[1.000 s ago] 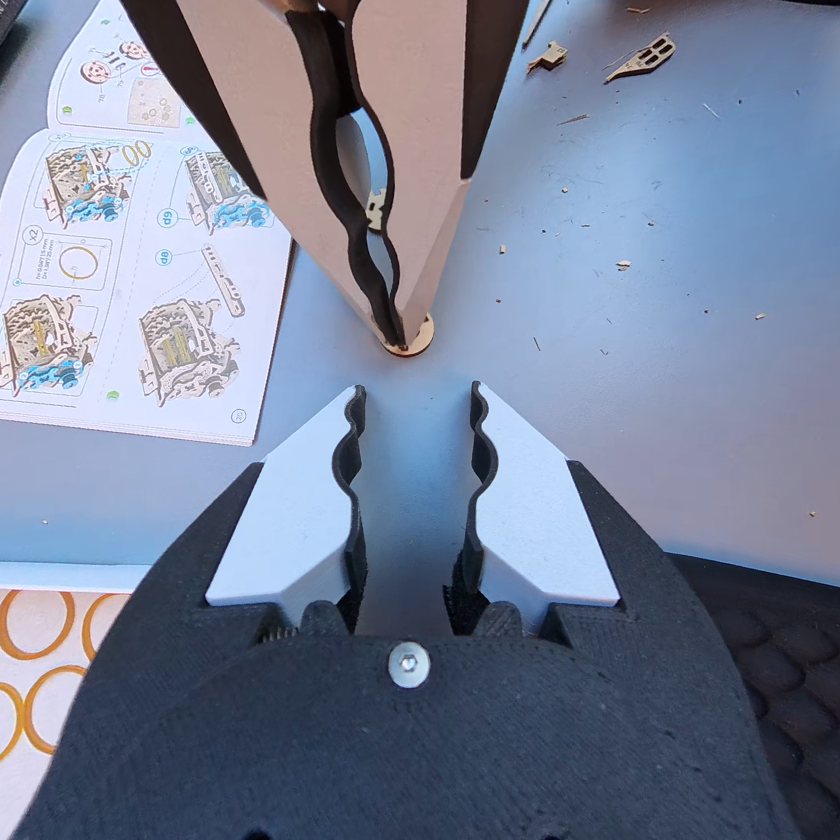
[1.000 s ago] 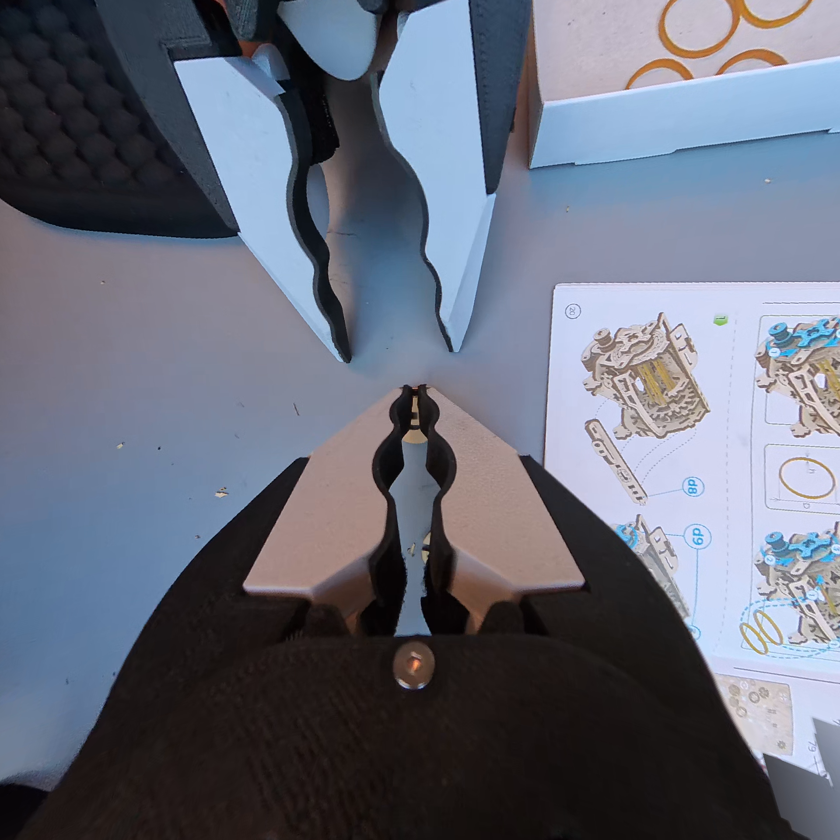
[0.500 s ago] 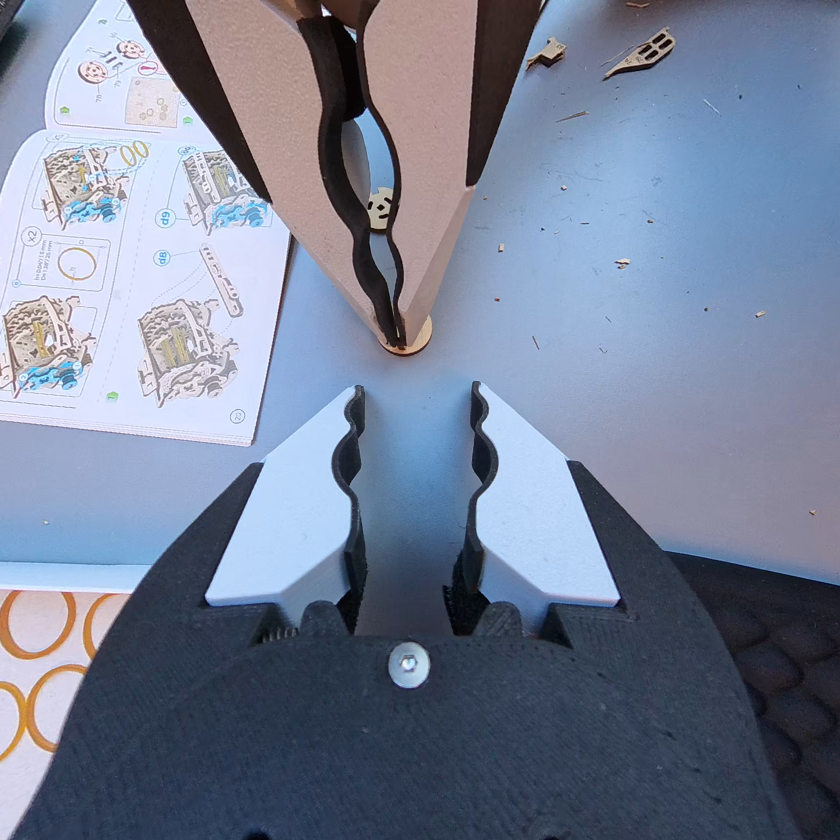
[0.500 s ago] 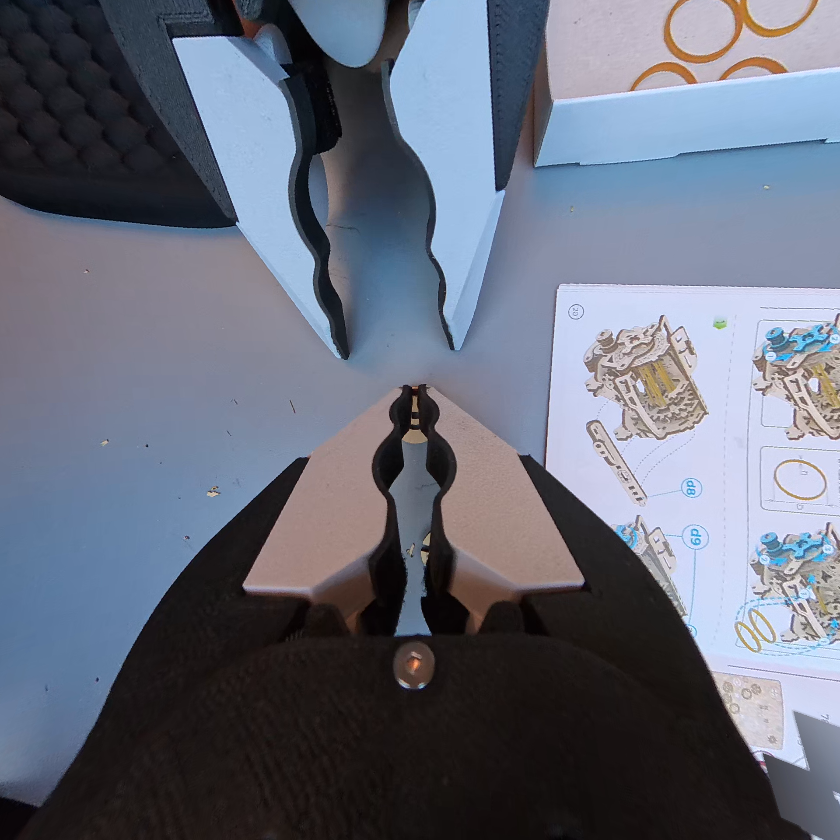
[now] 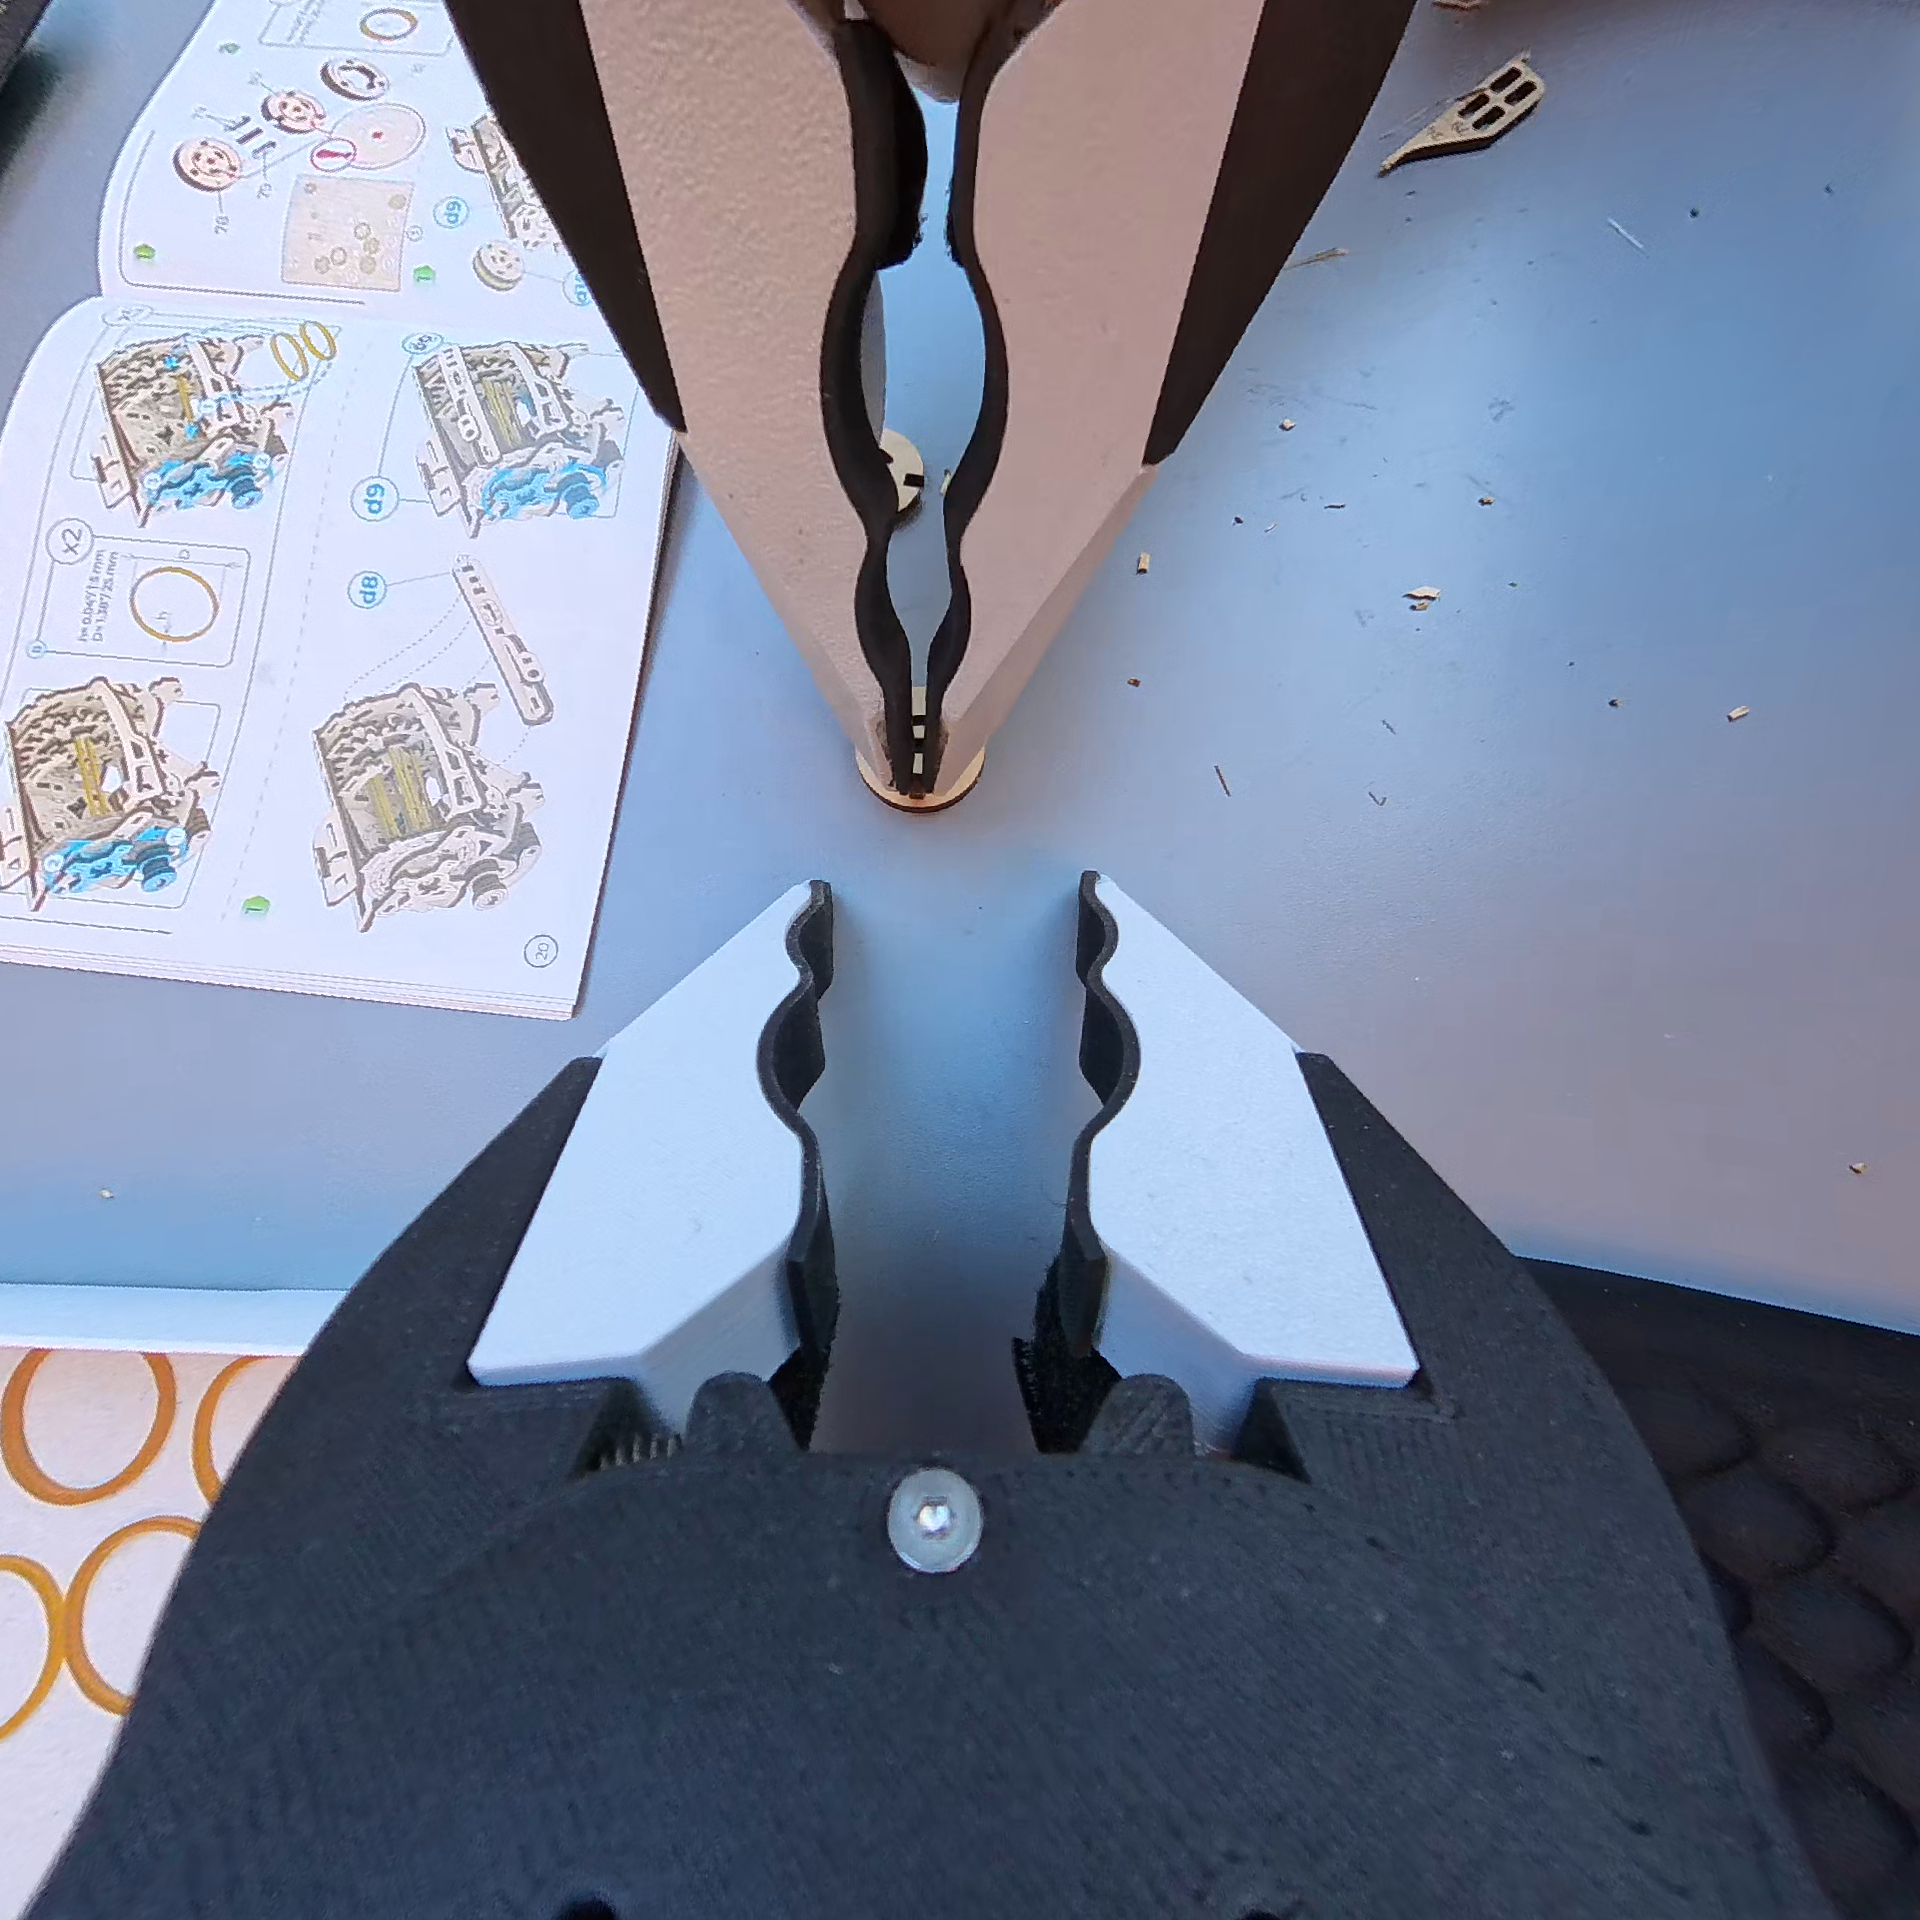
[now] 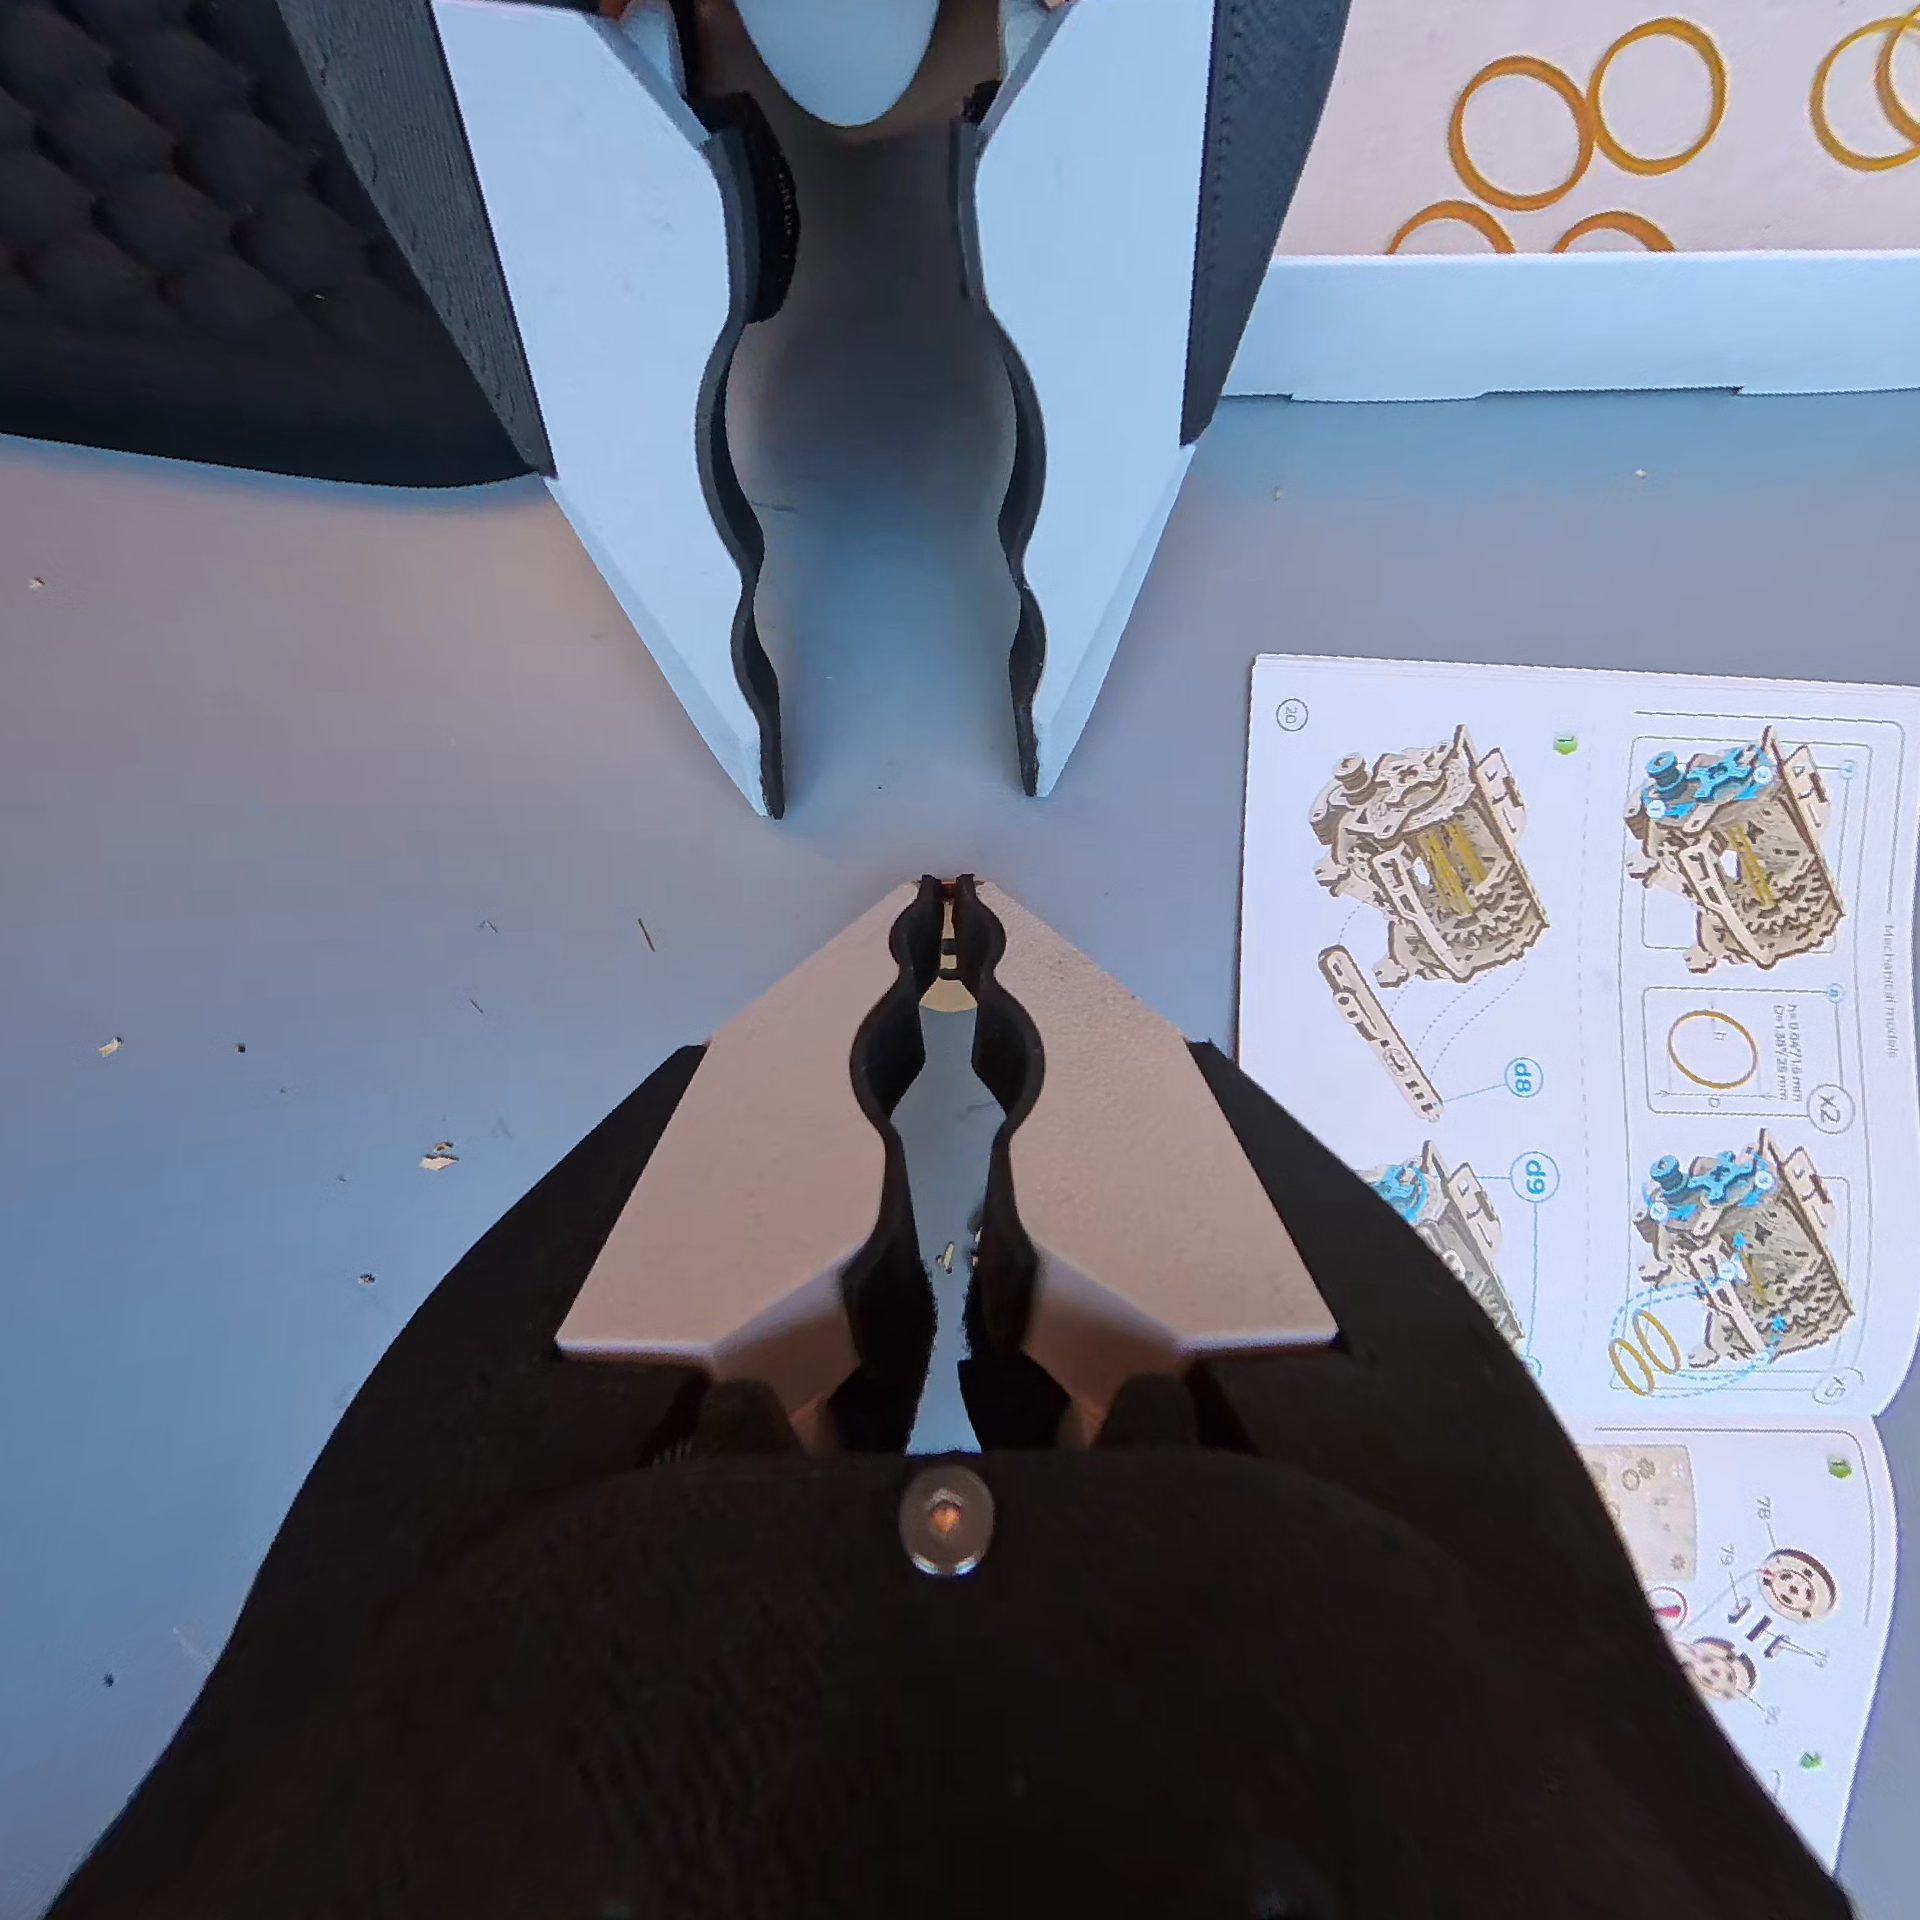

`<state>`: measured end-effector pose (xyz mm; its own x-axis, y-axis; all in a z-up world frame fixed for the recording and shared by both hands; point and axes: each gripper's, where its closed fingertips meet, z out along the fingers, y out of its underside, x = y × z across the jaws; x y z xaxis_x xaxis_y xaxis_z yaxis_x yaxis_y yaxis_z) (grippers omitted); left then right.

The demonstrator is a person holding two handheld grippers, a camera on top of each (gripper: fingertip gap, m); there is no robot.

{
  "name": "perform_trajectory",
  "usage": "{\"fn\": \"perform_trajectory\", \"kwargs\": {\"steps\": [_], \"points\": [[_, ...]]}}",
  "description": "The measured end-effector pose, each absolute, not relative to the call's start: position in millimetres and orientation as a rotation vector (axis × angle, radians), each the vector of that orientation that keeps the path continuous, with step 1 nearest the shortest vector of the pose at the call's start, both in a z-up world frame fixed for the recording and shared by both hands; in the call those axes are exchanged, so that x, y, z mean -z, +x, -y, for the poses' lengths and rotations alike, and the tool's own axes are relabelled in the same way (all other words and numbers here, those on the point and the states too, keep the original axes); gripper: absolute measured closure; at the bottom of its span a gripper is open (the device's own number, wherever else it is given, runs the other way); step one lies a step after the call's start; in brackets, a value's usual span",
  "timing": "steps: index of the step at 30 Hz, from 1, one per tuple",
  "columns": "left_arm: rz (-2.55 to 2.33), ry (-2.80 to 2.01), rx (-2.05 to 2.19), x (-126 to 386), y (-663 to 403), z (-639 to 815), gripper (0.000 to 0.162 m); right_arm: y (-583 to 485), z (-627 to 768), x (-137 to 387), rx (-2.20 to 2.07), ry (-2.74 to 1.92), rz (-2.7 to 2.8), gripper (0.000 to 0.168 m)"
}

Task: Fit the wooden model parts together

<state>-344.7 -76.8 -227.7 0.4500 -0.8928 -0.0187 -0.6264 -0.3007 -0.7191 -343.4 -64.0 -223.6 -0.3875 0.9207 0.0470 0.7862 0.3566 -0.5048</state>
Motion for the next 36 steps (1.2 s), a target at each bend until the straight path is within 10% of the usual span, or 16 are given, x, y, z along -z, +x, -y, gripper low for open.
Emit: {"fn": "perform_trajectory", "kwargs": {"steps": [36], "points": [[-1.252,-2.037,0.525,227,-343,76,0.116,-329,53,220,-0.663,-1.287,2.396,0.165]]}}
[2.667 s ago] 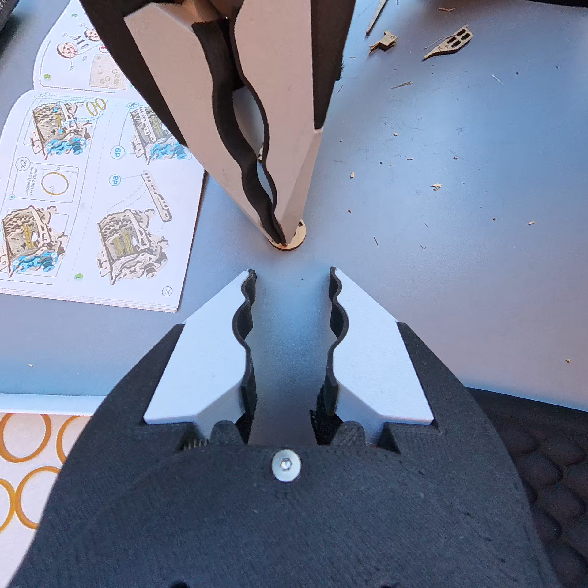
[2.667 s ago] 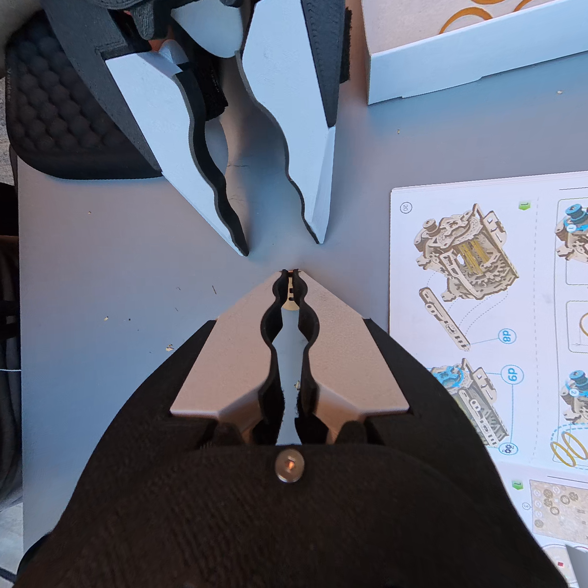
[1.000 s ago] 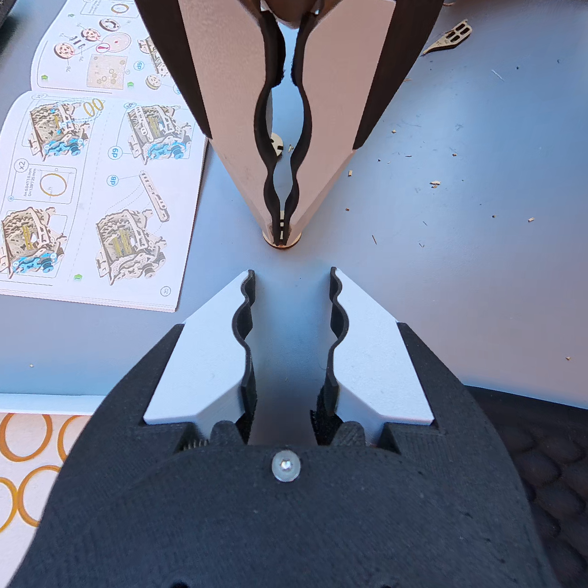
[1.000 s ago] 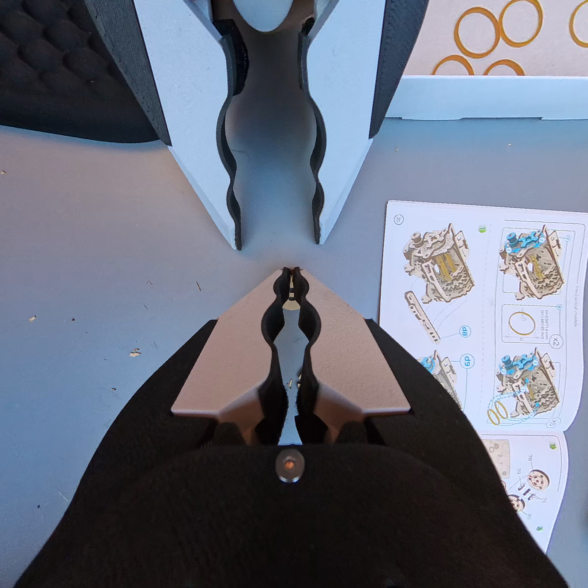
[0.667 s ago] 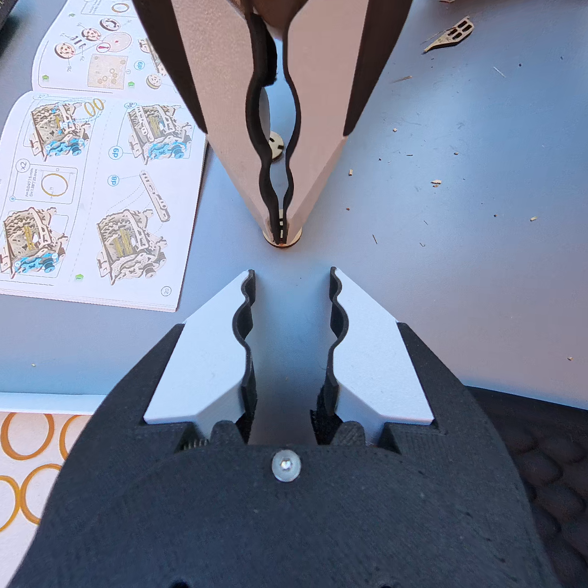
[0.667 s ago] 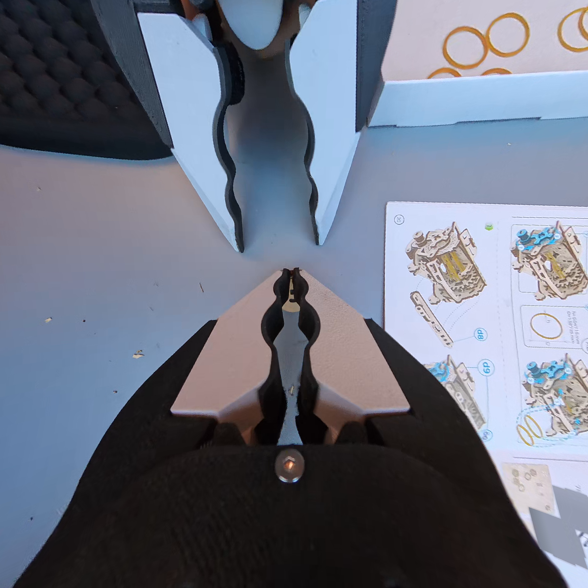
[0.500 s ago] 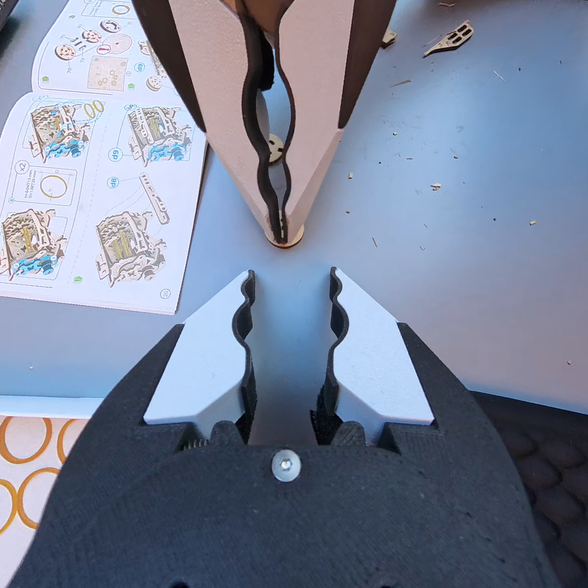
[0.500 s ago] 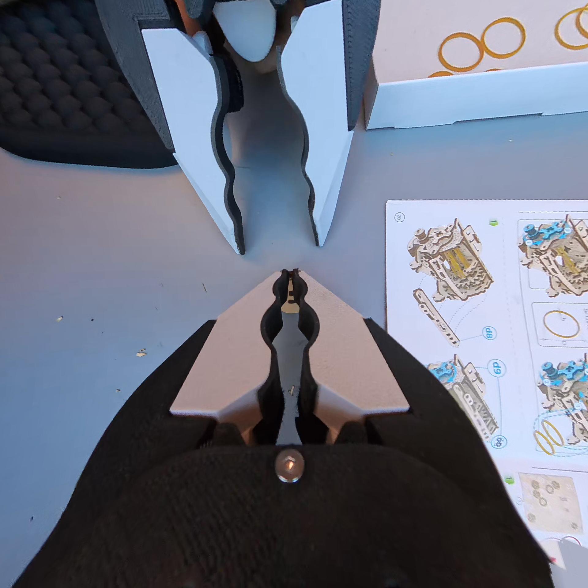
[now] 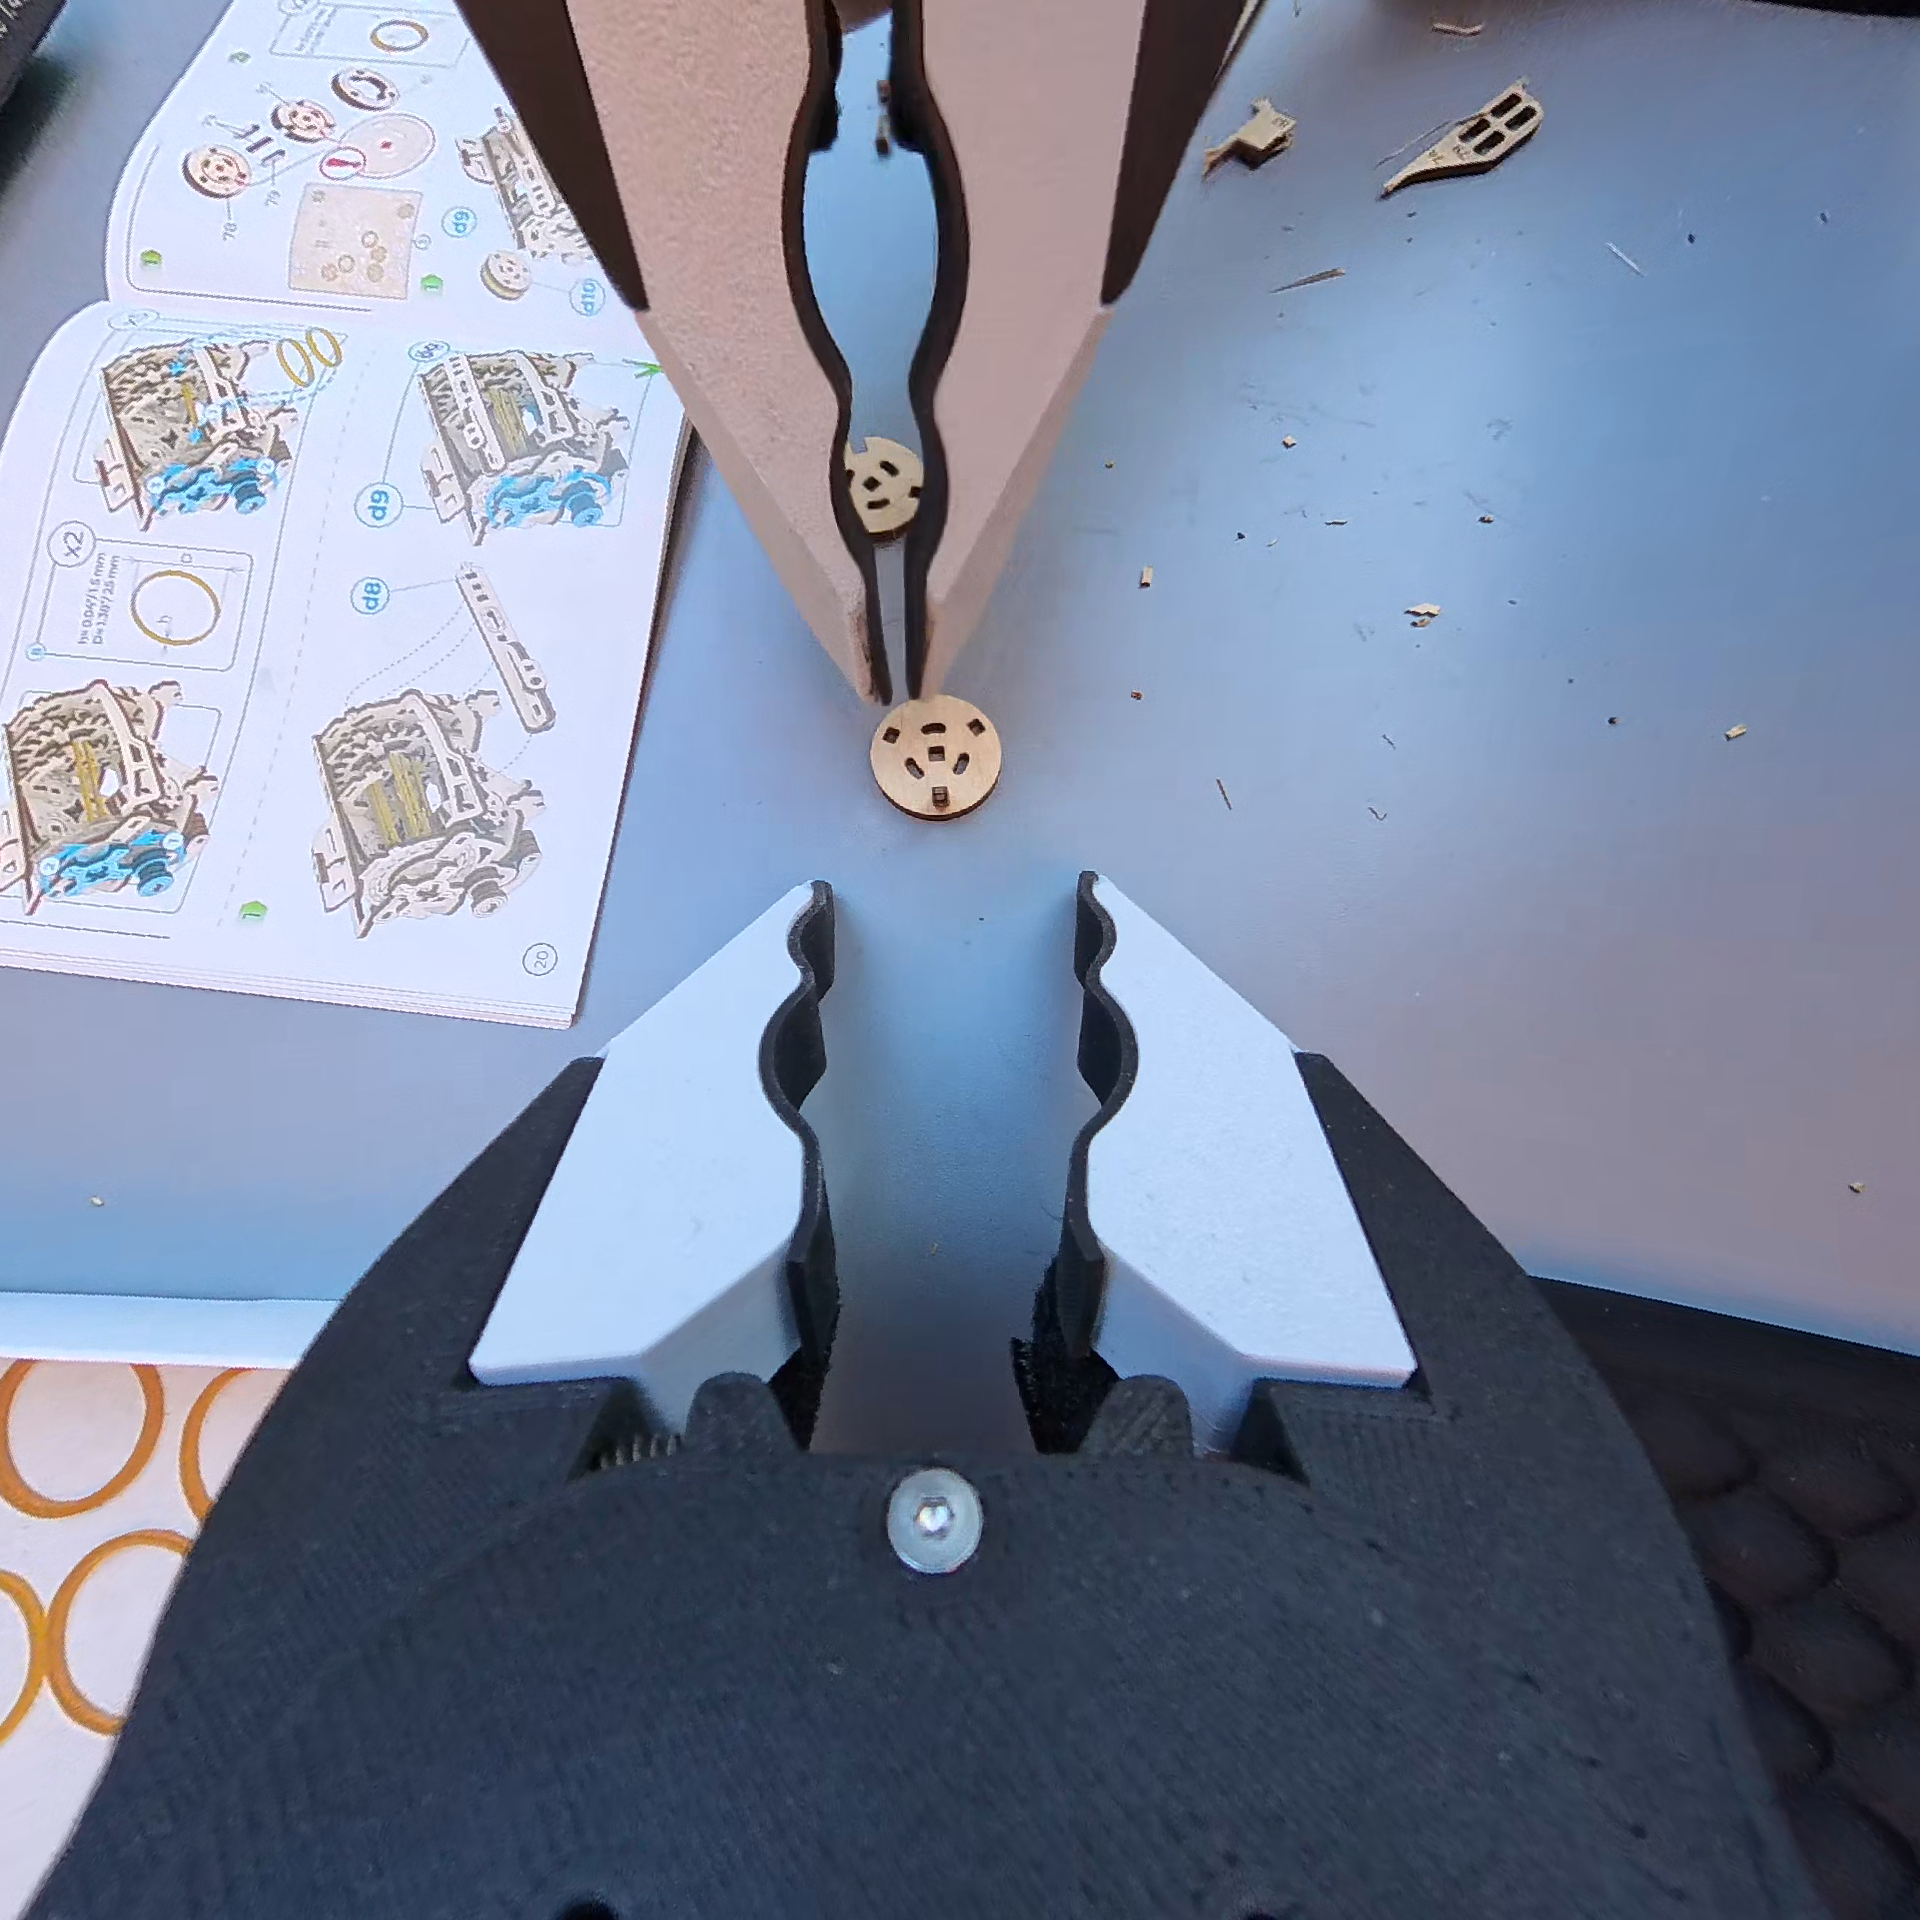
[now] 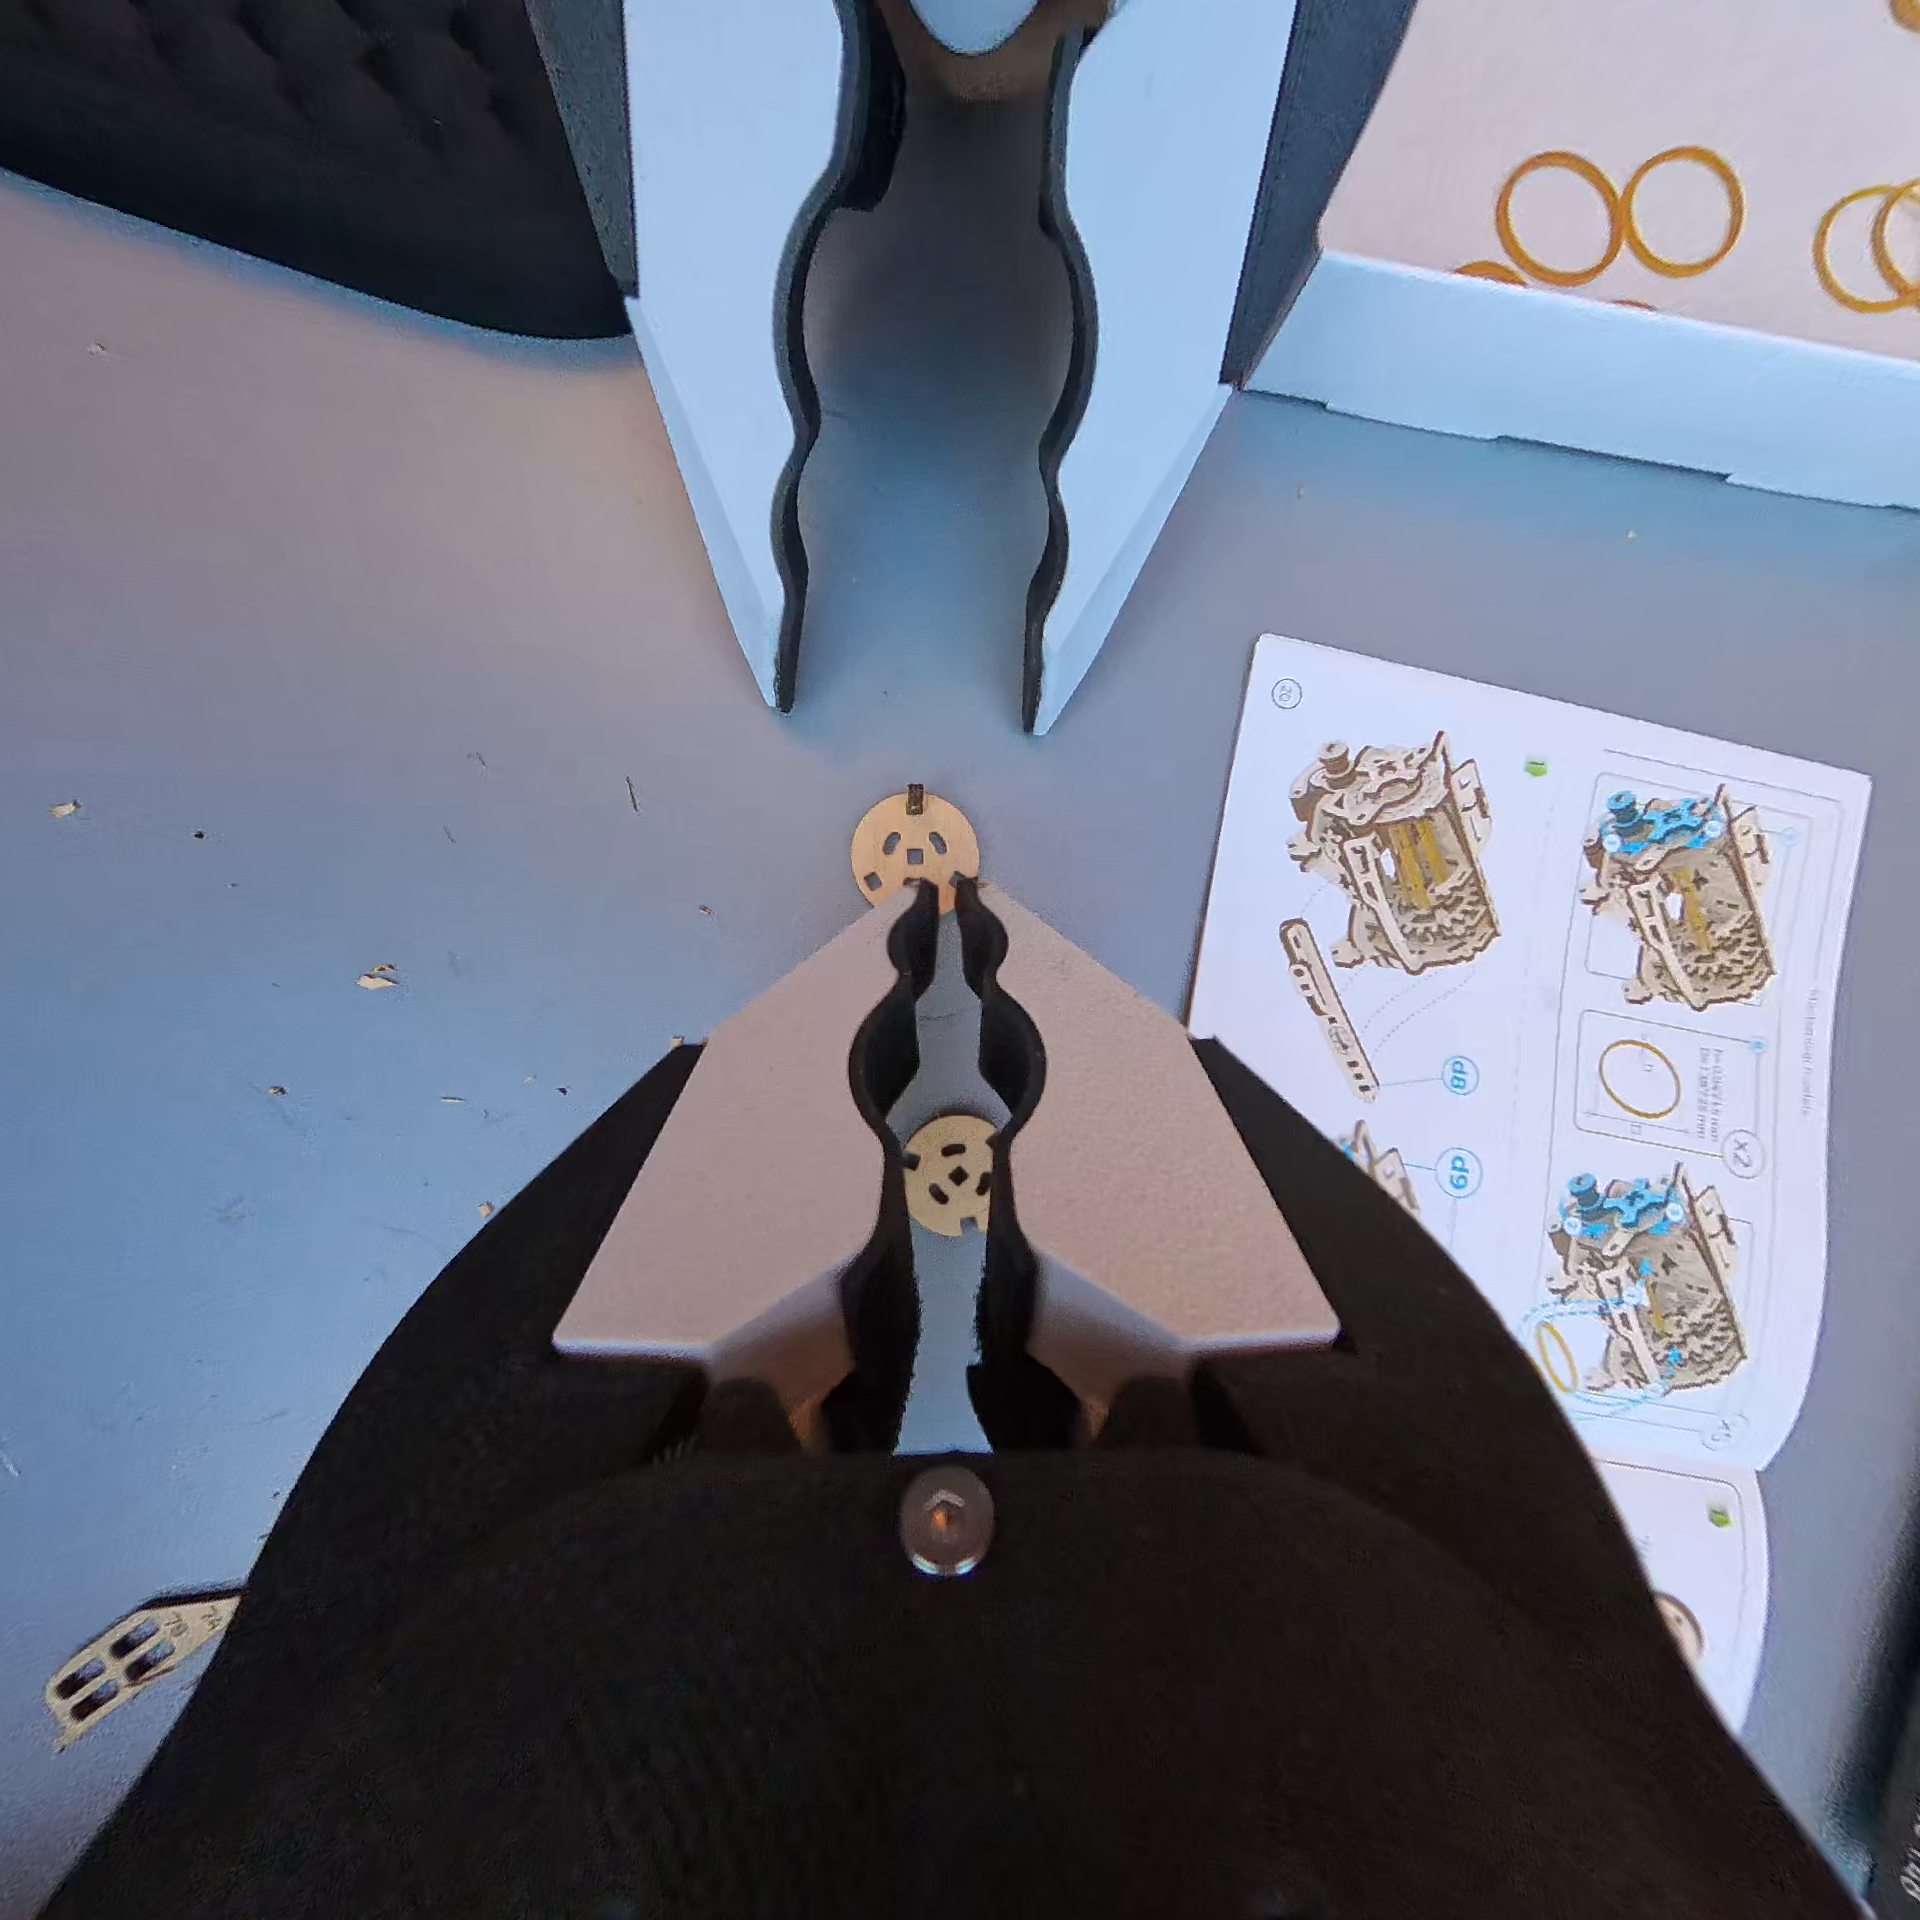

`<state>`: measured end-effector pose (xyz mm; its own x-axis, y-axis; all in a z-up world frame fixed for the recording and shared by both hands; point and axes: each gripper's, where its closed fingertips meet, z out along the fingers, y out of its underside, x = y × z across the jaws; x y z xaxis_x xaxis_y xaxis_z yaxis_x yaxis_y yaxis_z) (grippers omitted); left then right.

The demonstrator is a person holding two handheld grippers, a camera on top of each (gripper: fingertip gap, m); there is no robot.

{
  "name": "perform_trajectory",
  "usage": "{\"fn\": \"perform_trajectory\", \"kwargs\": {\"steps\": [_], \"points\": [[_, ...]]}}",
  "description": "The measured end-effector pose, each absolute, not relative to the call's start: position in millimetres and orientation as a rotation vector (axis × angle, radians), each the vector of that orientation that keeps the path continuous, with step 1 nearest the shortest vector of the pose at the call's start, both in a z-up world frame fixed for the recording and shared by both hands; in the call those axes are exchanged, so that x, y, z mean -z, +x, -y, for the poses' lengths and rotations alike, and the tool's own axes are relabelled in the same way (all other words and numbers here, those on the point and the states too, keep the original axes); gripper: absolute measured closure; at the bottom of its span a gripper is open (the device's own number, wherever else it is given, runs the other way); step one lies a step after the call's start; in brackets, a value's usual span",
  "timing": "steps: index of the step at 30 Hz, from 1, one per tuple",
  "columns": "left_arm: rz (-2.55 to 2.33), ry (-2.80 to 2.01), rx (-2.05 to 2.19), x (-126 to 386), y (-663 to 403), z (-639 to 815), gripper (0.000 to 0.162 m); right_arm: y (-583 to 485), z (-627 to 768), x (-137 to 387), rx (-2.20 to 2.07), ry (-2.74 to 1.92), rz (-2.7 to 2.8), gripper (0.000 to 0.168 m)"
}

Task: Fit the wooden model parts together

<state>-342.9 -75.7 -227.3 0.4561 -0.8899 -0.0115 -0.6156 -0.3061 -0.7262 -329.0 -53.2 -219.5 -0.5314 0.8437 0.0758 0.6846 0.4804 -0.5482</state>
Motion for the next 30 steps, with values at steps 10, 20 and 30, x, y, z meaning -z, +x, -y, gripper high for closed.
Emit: {"fn": "perform_trajectory", "kwargs": {"steps": [10,20,30], "points": [[-1.205,-2.086,0.564,226,-343,76,0.113,-320,62,227,-0.624,-1.592,2.279,0.168],[-1.109,-2.120,0.544,207,-351,80,0.105,-333,57,212,-0.743,-1.362,2.271,0.164],[-0.724,-2.180,0.164,211,-345,70,0.050,-326,66,229,-0.710,-1.195,2.423,0.168]]}}
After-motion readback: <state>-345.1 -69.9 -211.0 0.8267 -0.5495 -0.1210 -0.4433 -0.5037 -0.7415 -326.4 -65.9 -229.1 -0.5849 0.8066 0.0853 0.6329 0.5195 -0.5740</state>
